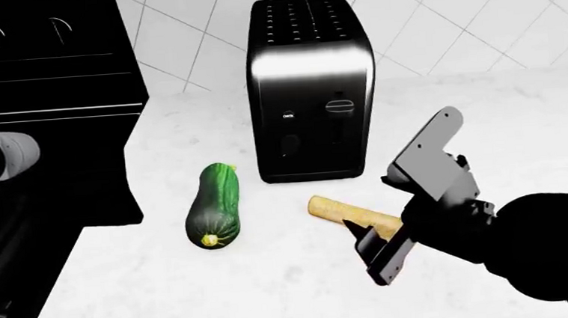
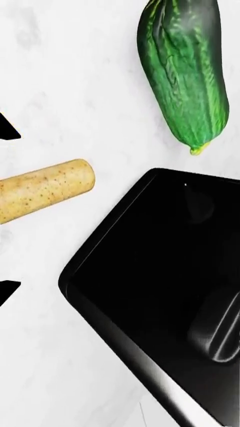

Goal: Place both pans onto different burners. Then place the zucchini and the sausage on different pans.

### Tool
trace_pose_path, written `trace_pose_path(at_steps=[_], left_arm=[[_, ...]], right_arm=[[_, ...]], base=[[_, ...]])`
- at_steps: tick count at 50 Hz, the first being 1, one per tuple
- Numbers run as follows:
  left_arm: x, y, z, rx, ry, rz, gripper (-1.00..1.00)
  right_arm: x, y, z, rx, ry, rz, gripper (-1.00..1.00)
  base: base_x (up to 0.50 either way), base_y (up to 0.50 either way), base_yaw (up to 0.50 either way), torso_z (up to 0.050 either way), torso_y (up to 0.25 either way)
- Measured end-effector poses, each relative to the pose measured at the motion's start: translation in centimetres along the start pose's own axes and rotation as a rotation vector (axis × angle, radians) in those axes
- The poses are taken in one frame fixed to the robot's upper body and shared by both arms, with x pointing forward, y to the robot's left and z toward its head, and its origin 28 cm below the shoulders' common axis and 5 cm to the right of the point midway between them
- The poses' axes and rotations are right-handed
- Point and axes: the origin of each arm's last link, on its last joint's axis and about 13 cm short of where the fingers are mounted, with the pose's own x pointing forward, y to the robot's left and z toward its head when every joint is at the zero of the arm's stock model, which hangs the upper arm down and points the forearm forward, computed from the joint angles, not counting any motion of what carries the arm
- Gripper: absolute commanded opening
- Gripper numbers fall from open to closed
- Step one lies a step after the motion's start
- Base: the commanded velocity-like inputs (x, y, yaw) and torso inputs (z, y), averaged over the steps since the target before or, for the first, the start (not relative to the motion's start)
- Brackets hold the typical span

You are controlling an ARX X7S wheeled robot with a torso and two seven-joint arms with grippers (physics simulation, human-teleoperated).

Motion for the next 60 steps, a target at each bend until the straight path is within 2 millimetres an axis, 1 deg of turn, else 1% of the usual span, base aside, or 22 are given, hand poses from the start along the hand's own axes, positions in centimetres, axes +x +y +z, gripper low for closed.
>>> trace_pose_path(at_steps=[17,30,48,49,51,54,60], left_arm=[[0.1,0.0,-0.3,-0.002,0.008,0.009,1.00],[0.2,0.1,-0.5,-0.003,0.014,0.012,1.00],[0.5,0.0,-0.6,-0.006,0.020,0.010,1.00],[0.5,0.0,-0.6,-0.006,0.020,0.010,1.00],[0.5,0.1,-0.7,-0.006,0.021,0.010,1.00],[0.6,0.1,-0.7,-0.007,0.022,0.011,1.00],[0.6,0.0,-0.7,-0.008,0.023,0.011,1.00]], right_arm=[[1.9,-0.5,-0.7,0.002,0.038,0.037,1.00],[3.1,-0.5,-1.7,0.014,0.073,0.058,1.00],[3.8,-0.7,-2.0,0.044,0.066,0.092,1.00],[3.8,-0.7,-2.0,0.046,0.066,0.094,-1.00],[3.9,-0.6,-2.1,0.056,0.065,0.112,-1.00],[4.0,-0.8,-2.1,0.047,0.071,0.076,-1.00],[4.0,-0.9,-2.1,0.052,0.073,0.056,-1.00]], base=[[0.00,0.00,0.00,0.000,0.000],[0.00,0.00,0.00,0.000,0.000],[0.00,0.00,0.00,0.000,0.000],[0.00,0.00,0.00,0.000,0.000],[0.00,0.00,0.00,0.000,0.000],[0.00,0.00,0.00,0.000,0.000],[0.00,0.00,0.00,0.000,0.000]])
